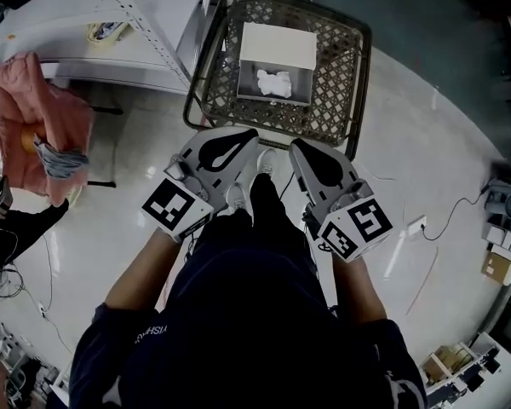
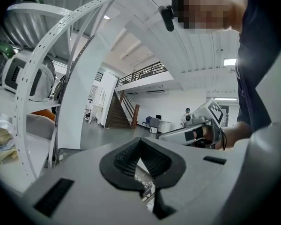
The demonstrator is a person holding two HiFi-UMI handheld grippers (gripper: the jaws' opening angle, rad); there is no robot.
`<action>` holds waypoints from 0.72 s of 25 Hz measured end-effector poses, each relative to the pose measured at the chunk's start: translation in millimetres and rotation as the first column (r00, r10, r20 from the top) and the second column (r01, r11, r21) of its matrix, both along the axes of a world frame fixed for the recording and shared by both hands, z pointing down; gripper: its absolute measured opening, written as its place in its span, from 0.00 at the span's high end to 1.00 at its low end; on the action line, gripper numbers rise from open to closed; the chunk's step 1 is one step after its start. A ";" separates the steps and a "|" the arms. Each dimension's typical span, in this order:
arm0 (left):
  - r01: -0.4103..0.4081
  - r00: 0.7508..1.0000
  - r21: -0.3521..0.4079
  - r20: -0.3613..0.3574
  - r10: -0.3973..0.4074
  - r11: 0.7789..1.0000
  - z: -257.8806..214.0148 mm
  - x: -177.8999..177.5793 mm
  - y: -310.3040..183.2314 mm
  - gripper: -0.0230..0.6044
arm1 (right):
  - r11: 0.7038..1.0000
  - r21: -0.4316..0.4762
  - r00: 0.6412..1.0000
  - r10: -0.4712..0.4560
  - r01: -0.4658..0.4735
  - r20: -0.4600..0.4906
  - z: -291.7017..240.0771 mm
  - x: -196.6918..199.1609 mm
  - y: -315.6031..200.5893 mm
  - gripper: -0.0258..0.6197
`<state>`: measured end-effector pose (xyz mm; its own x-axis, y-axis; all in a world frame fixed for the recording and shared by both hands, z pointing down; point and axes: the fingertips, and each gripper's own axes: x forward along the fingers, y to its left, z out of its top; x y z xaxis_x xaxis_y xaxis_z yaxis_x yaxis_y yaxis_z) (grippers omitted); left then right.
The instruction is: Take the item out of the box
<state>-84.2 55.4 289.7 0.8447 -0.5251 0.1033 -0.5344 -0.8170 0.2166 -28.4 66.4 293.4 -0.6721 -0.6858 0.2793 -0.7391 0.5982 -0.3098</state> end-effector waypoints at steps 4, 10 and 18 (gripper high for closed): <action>0.006 1.000 -0.012 0.024 -0.006 1.000 13.4 8.0 -27.4 0.95 | 1.000 -0.018 1.000 -0.015 0.015 0.001 11.7 7.8 -28.6 0.93; 0.033 0.996 -0.050 0.080 -0.029 0.998 46.0 23.4 -72.9 0.95 | 0.996 -0.057 0.998 -0.068 0.068 -0.001 34.1 20.1 -72.2 0.93; 0.043 0.985 -0.072 0.172 -0.030 0.997 99.3 52.3 -124.9 0.95 | 0.983 -0.120 0.990 -0.135 0.138 0.028 72.2 38.6 -121.2 0.93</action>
